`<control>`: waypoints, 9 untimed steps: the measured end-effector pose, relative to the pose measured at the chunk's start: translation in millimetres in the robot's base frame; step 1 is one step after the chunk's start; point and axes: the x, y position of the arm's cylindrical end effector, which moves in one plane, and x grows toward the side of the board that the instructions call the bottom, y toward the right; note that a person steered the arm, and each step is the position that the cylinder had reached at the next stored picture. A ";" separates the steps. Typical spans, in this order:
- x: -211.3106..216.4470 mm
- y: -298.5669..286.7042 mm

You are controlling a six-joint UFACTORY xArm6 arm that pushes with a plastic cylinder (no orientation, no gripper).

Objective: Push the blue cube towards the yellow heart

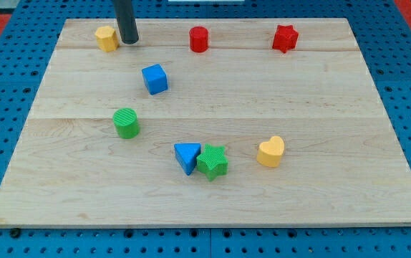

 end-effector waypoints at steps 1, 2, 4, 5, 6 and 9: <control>8.4 3.0; 58.6 9.5; 136.2 53.2; 162.1 99.4; 188.8 151.1; 280.4 179.6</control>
